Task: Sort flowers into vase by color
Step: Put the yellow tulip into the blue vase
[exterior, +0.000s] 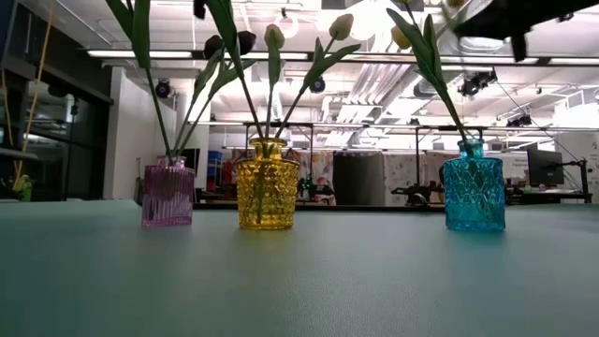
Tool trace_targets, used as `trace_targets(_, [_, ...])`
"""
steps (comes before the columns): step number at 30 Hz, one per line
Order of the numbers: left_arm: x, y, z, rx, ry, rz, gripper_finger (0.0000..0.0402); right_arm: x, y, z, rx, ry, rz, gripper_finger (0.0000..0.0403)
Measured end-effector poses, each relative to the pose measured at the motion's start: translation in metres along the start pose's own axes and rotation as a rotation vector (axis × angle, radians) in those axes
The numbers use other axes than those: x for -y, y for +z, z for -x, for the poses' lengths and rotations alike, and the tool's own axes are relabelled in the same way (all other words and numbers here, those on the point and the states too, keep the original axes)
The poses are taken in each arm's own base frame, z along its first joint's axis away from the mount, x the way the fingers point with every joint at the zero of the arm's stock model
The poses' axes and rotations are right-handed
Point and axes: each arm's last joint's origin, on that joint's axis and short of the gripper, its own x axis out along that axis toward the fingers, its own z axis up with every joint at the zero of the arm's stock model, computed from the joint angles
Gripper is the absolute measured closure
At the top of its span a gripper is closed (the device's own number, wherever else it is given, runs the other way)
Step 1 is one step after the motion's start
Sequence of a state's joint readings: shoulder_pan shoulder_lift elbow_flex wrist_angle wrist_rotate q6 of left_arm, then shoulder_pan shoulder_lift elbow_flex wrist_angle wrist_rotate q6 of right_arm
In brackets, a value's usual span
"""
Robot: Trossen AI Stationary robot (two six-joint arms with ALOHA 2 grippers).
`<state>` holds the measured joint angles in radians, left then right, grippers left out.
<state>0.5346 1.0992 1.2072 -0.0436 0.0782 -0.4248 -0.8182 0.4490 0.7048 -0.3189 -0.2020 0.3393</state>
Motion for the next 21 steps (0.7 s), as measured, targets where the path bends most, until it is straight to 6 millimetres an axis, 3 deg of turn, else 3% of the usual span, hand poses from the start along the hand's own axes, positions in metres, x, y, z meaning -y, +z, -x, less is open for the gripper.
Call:
trace_targets(5, [0.025,-0.002,0.000,0.038,-0.122,0.062,0.0170,-0.010,-0.007,0.026,-0.013,0.100,-0.027,0.0403])
trace_targets(10, [0.049,-0.003,0.003,0.089,-0.222,0.075,0.0170,-0.016,-0.008,0.034,-0.005,0.170,-0.003,0.0403])
trace_targets(16, [0.065,-0.006,0.006,0.125,-0.240,0.063,0.0170,-0.020,-0.011,0.020,-0.048,0.232,-0.001,0.0403])
trace_targets(21, [0.071,-0.008,0.008,0.125,-0.255,0.069,0.0170,-0.023,-0.036,-0.006,-0.012,0.358,-0.025,0.0403])
